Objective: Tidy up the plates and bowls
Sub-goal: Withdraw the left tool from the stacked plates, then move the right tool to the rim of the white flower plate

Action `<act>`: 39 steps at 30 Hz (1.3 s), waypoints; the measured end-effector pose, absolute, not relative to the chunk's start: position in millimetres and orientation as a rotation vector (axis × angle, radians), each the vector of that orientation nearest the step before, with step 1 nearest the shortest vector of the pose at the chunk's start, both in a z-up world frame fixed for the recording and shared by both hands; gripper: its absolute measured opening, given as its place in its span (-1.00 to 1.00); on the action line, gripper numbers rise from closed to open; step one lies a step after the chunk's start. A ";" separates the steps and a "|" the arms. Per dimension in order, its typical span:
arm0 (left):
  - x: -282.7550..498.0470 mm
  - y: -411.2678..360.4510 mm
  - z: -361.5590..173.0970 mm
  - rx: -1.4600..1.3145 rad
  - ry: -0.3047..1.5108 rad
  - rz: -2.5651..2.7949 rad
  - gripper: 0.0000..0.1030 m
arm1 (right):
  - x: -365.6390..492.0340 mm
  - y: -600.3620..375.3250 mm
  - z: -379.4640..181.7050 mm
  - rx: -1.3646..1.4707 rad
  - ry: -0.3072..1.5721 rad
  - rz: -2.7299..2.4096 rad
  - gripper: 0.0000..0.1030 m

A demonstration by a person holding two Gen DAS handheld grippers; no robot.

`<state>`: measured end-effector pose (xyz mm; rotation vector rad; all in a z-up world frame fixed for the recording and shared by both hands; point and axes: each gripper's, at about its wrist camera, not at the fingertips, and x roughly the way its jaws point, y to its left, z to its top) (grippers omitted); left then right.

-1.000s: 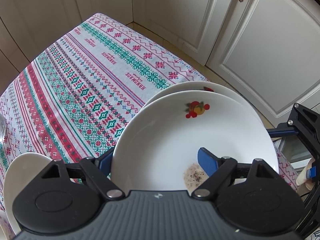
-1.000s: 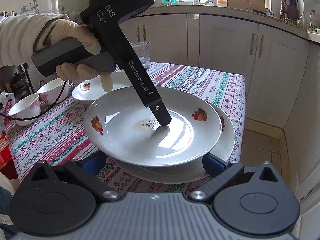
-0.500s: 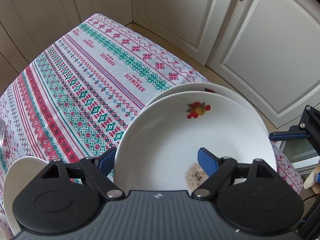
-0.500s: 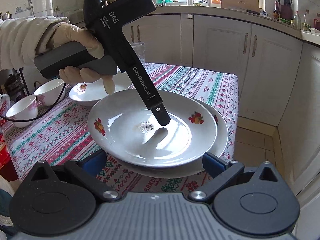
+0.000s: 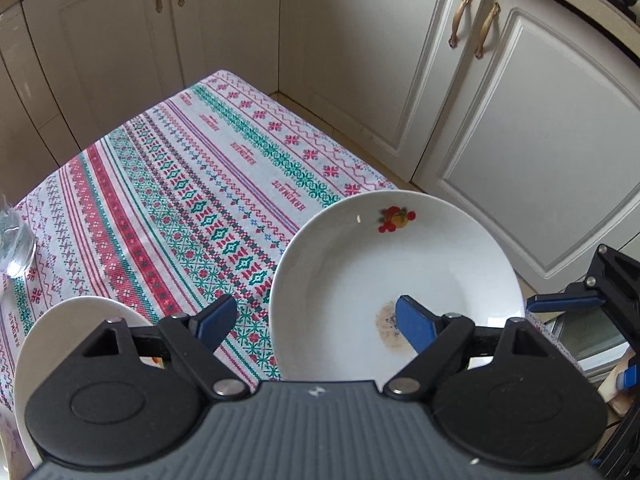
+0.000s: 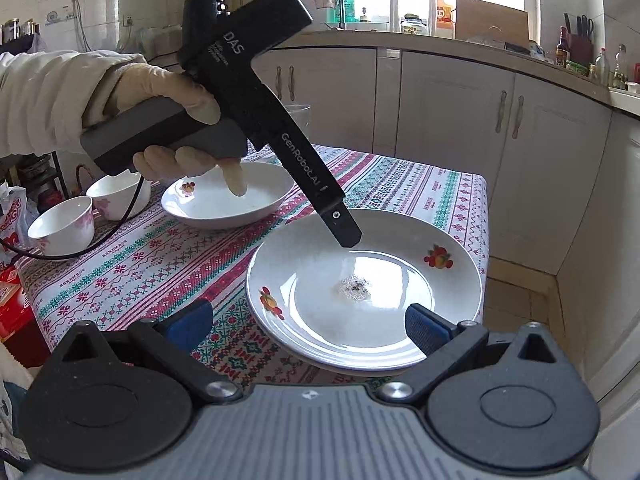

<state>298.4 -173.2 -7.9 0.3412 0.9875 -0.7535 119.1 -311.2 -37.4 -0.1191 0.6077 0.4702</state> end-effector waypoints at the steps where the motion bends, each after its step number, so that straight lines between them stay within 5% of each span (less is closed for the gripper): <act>1: 294.1 -168.4 -2.9 0.327 0.972 -0.752 0.68 | 117.4 -308.8 -36.3 -0.125 0.609 0.461 1.00; 12: 203.5 -102.8 29.2 0.225 0.756 -0.656 0.75 | 91.3 -276.2 -18.5 -0.176 0.558 0.382 1.00; 20: 148.2 -52.1 0.7 0.225 0.692 -0.417 0.76 | 78.9 -253.7 -15.9 -0.187 0.555 0.398 1.00; 39: 196.2 -41.1 -81.8 0.061 0.749 -0.116 0.77 | 157.9 -225.0 2.7 -0.332 0.680 0.579 1.00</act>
